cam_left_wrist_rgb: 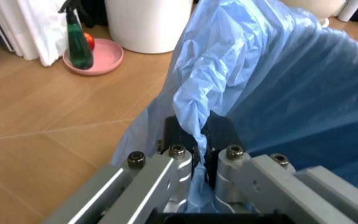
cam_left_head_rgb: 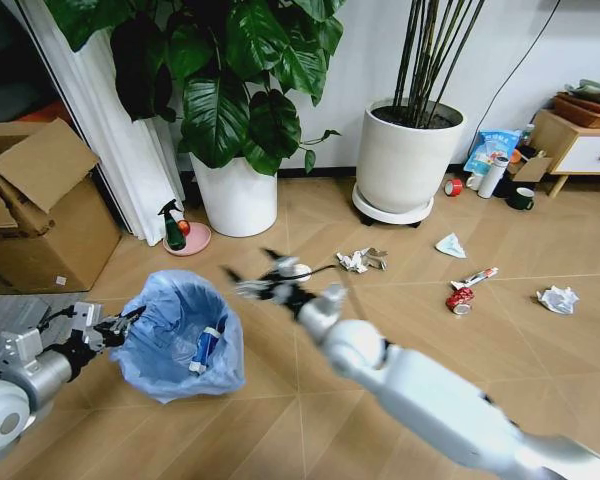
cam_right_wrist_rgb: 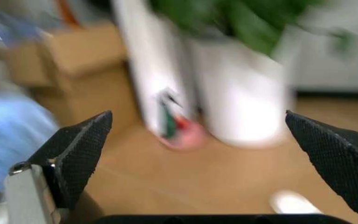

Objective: Pick up the trash bin and place the garbage on the floor into it.

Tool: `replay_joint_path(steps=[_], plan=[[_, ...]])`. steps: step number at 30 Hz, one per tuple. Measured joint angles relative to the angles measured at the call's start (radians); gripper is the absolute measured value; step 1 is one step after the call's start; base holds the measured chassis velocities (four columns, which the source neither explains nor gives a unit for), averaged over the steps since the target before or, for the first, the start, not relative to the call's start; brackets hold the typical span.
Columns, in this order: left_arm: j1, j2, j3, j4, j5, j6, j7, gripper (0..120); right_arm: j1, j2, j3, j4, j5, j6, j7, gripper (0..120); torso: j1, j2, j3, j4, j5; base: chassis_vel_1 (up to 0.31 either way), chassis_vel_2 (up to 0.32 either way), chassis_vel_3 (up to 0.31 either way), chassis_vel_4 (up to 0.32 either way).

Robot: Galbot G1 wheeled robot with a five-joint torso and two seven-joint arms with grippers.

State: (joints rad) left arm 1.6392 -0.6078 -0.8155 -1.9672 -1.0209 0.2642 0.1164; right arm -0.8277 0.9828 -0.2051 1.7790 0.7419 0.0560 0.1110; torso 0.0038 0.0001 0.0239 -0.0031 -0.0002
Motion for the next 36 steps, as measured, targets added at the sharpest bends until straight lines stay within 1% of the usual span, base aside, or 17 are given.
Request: replay_joint_path(steps=[1,2,3,4,5,7,8,10,11,16,17,20,22,24,27,34,36], plan=[[-0.007,-0.011,0.001,0.000,0.001,0.002,-0.001,0,-0.077,-0.027,0.086,0.015,-0.022,-0.002,0.007,100,0.000,0.000,0.000,0.0008,0.0010,0.000,0.000,0.000,0.000],[-0.007,-0.011,0.001,0.000,0.001,0.002,-0.001,0,-0.077,-0.027,0.086,0.015,-0.022,-0.002,0.007,100,0.000,0.000,0.000,0.0008,0.0010,0.000,0.000,0.000,0.000],[-0.012,-0.020,0.003,0.001,0.002,0.003,-0.003,0,-0.140,-0.047,0.161,0.021,-0.042,-0.003,0.014,100,0.000,0.000,0.000,0.0005,0.0000,0.000,0.000,0.000,0.000],[-0.016,-0.025,0.004,0.002,0.004,0.003,-0.004,0,-0.179,-0.056,0.202,0.027,-0.055,-0.003,0.016,100,0.000,0.000,0.000,0.0006,-0.0007,0.000,0.000,0.000,0.000],[-0.019,-0.037,0.007,0.003,0.011,0.006,-0.007,0,-0.281,-0.070,0.312,0.038,-0.091,0.000,0.024,100,0.000,0.000,0.000,0.0003,-0.0006,0.000,0.000,0.000,0.000],[-0.018,-0.044,0.008,0.001,0.016,0.008,-0.010,0,-0.390,-0.074,0.423,0.052,-0.132,0.015,0.030,100,0.000,0.000,0.000,0.0005,0.0000,0.000,0.000,0.000,0.000],[-0.018,-0.044,0.008,0.001,0.016,0.008,-0.010,0,-0.390,-0.074,0.423,0.052,-0.132,0.015,0.030,100,0.000,0.000,0.000,0.0005,0.0000,0.000,0.000,0.000,0.000],[-0.011,-0.050,0.006,0.000,0.026,0.008,-0.011,0,-0.519,-0.057,0.556,0.072,-0.177,0.029,0.045,100,0.000,0.000,0.000,0.0005,-0.0004,0.000,0.000,0.000,0.000],[-0.011,-0.050,0.006,0.000,0.026,0.008,-0.011,0,-0.519,-0.057,0.556,0.072,-0.177,0.029,0.045,100,0.000,0.000,0.000,0.0005,-0.0004,0.000,0.000,0.000,0.000],[-0.005,-0.057,-0.001,-0.001,0.038,0.008,-0.012,0,-0.641,0.002,0.711,0.093,-0.221,0.036,0.072,100,0.000,0.000,0.000,0.0009,-0.0002,0.000,0.000,0.000,0.000],[-0.005,-0.057,-0.001,-0.001,0.038,0.008,-0.012,0,-0.641,0.002,0.711,0.093,-0.221,0.036,0.072,100,0.000,0.000,0.000,0.0009,-0.0002,0.000,0.000,0.000,0.000],[0.007,-0.067,-0.001,-0.008,0.051,0.008,-0.013,0,-0.703,0.029,0.770,0.106,-0.229,0.022,0.088,100,0.000,0.000,0.000,0.0009,-0.0002,0.000,0.000,0.000,0.000],[0.010,-0.069,-0.001,-0.010,0.054,0.008,-0.013,0,-0.714,0.032,0.778,0.108,-0.232,0.020,0.090,100,0.000,0.000,0.000,0.0010,-0.0001,0.000,0.000,0.000,0.000],[0.020,-0.078,-0.001,-0.013,0.066,0.007,-0.013,0,-0.763,0.041,0.804,0.111,-0.239,0.017,0.092,100,0.000,0.000,0.000,0.0009,-0.0002,0.000,0.000,0.000,0.000],[0.025,-0.087,-0.001,-0.012,0.075,0.005,-0.013,0,-0.796,0.049,0.821,0.111,-0.239,0.025,0.088,100,0.000,0.000,0.000,0.0008,-0.0003,0.000,0.000,0.000,0.000],[0.025,-0.098,0.002,-0.010,0.083,0.004,-0.013,0,-0.806,0.061,0.841,0.087,-0.229,0.042,0.086,100,0.000,0.000,0.000,0.0008,-0.0004,0.000,0.000,0.000,0.000],[0.028,-0.102,0.006,-0.016,0.087,0.004,-0.012,0,-0.798,0.076,0.836,0.086,-0.222,0.043,0.084,100,0.000,0.000,0.000,0.0008,-0.0007,0.000,0.000,0.000,0.000]])
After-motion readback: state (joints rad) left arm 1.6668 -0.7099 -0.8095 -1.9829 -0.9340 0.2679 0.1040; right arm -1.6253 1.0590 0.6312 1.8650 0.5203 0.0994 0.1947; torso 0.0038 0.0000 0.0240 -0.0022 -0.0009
